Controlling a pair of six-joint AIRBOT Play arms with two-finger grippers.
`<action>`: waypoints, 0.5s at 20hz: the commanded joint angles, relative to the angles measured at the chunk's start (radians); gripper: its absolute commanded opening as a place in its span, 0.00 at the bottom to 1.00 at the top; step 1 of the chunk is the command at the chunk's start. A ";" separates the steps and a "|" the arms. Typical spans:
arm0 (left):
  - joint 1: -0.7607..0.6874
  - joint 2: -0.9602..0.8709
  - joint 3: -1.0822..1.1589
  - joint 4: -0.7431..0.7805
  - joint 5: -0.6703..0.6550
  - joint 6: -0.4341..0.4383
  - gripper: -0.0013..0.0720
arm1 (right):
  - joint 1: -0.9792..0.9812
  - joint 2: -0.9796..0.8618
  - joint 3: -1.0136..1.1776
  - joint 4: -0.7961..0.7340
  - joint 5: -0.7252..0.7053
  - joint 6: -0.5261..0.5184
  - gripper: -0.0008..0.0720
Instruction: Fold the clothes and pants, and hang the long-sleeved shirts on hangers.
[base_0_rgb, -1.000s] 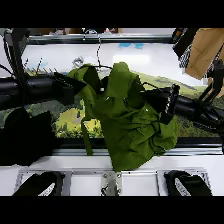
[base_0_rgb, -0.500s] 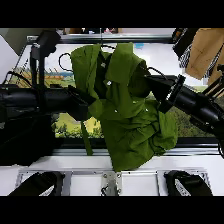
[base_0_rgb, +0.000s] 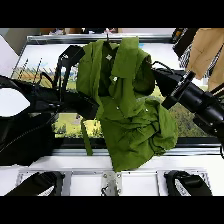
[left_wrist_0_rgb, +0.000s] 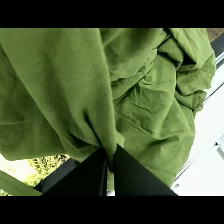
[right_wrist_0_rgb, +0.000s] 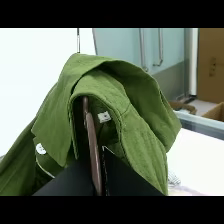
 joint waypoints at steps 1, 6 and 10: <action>-0.001 -0.009 0.000 0.005 0.005 0.000 0.11 | -0.001 0.006 0.001 0.004 -0.014 -0.016 0.02; 0.019 0.035 0.001 0.004 0.100 0.000 0.75 | -0.001 0.008 0.001 0.004 -0.014 -0.028 0.02; 0.099 0.112 0.001 0.003 0.148 -0.001 0.75 | -0.009 0.037 0.001 0.004 -0.076 -0.079 0.02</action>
